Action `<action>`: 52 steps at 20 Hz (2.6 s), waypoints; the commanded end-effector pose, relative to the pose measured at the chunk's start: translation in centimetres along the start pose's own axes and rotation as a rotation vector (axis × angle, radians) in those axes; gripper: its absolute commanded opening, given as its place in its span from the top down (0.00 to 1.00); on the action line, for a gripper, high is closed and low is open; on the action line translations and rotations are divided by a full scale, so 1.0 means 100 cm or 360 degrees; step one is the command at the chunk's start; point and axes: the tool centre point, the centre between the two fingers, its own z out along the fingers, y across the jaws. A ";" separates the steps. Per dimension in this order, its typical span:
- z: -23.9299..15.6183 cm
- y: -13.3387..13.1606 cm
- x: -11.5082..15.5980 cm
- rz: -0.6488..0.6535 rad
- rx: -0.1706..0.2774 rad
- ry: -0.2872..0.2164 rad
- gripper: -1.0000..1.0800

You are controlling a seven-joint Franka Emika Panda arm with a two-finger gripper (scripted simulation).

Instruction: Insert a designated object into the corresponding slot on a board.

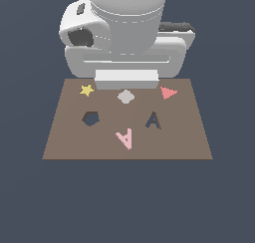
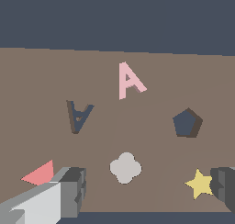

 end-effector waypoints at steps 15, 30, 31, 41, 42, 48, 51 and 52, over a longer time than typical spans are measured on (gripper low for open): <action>0.038 0.004 0.027 -0.0163 0.0013 0.0011 0.04; 0.110 0.000 0.084 -0.0487 0.0035 0.0032 0.04; 0.113 0.000 0.086 -0.0499 0.0036 0.0033 0.04; 0.121 -0.002 0.093 -0.0539 0.0038 0.0035 0.04; 0.121 -0.002 0.093 -0.0538 0.0038 0.0035 0.04; 0.127 -0.002 0.093 -0.0538 0.0038 0.0034 0.04; 0.137 -0.003 0.093 -0.0538 0.0038 0.0035 0.04; 0.139 -0.003 0.093 -0.0538 0.0038 0.0035 0.04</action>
